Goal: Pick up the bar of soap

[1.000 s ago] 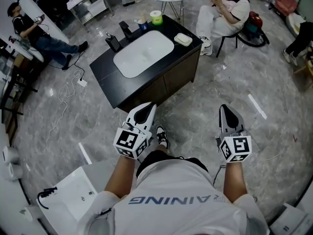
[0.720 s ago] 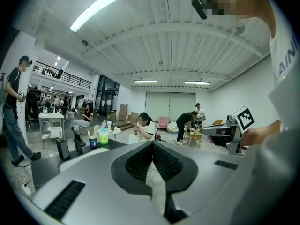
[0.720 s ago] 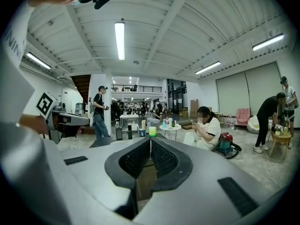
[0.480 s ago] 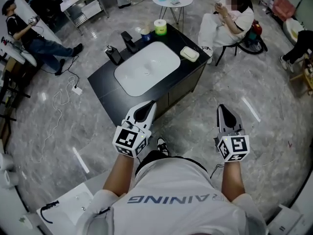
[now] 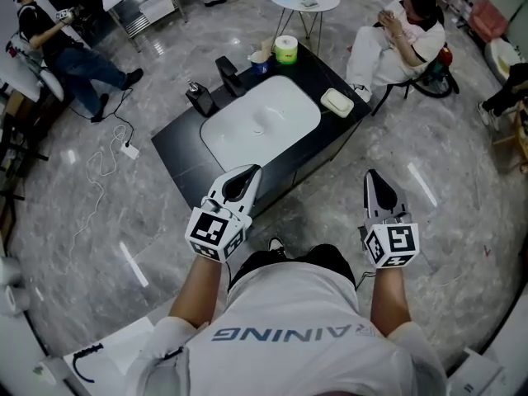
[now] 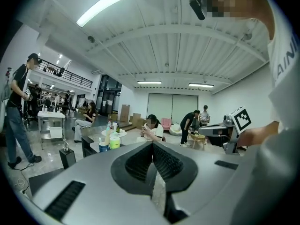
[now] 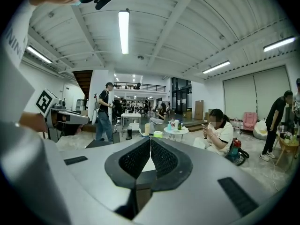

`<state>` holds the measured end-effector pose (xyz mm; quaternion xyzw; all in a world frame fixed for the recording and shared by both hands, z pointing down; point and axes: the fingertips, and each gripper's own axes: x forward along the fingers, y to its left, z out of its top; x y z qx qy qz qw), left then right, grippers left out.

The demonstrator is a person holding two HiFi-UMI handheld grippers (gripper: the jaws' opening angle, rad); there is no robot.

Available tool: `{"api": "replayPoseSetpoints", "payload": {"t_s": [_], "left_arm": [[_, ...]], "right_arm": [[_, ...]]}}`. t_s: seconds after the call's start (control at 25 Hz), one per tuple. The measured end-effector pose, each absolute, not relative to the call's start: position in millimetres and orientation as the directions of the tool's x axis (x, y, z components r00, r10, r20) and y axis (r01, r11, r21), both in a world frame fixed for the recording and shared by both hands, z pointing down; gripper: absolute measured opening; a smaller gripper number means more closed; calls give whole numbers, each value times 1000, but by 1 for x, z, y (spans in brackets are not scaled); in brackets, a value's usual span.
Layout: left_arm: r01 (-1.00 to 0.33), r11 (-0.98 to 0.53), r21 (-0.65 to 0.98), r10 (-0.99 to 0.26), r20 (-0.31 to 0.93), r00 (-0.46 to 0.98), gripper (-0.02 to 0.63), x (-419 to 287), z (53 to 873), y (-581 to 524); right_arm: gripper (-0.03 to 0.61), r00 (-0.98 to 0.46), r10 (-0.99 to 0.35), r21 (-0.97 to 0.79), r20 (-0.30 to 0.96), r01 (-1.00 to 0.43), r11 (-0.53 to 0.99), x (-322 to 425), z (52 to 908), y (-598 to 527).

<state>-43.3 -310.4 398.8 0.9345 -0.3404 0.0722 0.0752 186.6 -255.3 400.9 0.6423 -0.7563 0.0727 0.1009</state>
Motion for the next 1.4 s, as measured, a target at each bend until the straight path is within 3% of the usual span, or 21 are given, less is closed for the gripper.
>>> {"api": "replayPoseSetpoints", "payload": {"t_s": [0.36, 0.84, 1.16, 1.4], "left_arm": [[-659, -747, 89, -635, 199, 746, 8, -15, 401, -362], [-766, -640, 60, -739, 226, 635, 8, 41, 404, -459], [-829, -555, 73, -789, 270, 552, 8, 49, 418, -482], [-840, -538, 77, -791, 298, 534, 8, 43, 435, -488]], "right_arm": [[18, -162, -952, 3, 260, -986, 169, 220, 410, -314], [18, -302, -915, -38, 268, -952, 303, 283, 423, -450], [18, -390, -845, -51, 365, -915, 400, 296, 453, -507], [20, -338, -780, 16, 526, -913, 407, 299, 497, -536]]}}
